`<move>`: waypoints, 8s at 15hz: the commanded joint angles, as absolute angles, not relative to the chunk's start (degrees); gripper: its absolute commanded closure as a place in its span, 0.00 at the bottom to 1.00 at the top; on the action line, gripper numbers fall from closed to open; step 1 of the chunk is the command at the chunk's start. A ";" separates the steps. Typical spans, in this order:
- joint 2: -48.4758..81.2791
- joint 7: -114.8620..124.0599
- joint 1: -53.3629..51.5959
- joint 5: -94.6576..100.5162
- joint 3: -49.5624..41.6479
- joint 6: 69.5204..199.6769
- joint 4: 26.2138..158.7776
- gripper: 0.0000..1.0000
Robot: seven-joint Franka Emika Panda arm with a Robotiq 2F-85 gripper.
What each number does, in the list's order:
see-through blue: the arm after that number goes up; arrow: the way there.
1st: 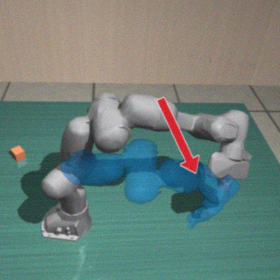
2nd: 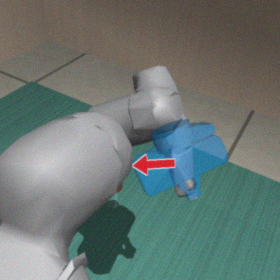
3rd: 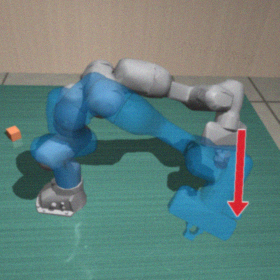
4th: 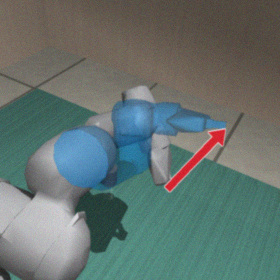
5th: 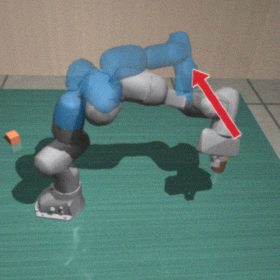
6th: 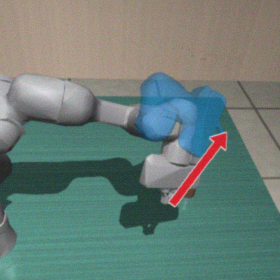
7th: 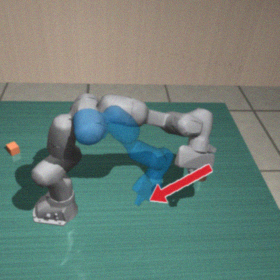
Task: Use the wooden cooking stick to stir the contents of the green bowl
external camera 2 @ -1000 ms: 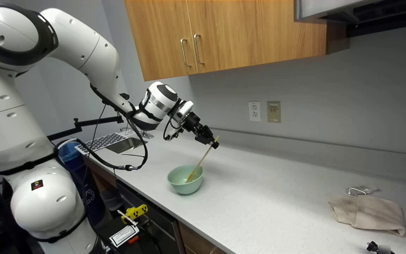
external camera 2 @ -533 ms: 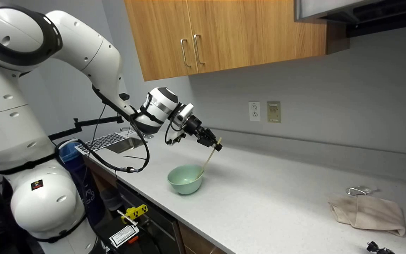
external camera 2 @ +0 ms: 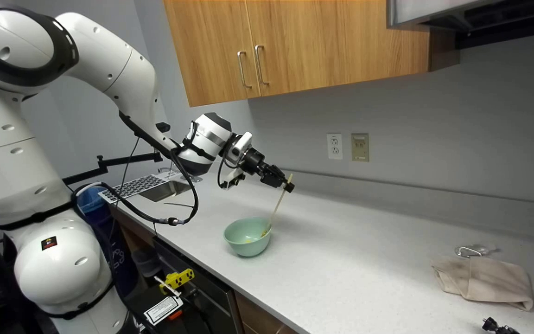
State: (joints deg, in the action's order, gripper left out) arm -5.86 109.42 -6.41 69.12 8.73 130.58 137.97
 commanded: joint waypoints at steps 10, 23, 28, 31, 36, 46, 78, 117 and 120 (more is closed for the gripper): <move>-6.82 102.15 -6.04 57.17 7.34 135.98 136.64 0.96; -5.22 108.13 -6.84 70.61 8.57 128.06 136.93 0.96; -7.06 103.82 -6.83 64.17 7.68 133.08 137.04 0.96; -7.04 99.28 -6.51 55.87 6.61 138.88 136.96 0.96; -5.94 99.44 -6.03 53.40 7.26 137.66 136.70 0.96; -3.95 109.72 -6.35 68.39 8.00 129.33 136.60 0.96; -6.29 108.38 -7.20 69.74 8.79 126.70 136.51 0.96; -0.50 113.94 -7.78 76.45 8.43 123.96 133.20 0.96; -1.25 114.31 -7.74 78.61 8.48 123.49 133.42 0.96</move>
State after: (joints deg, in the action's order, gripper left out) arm 0.21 112.33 -7.23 75.53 8.44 125.50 133.07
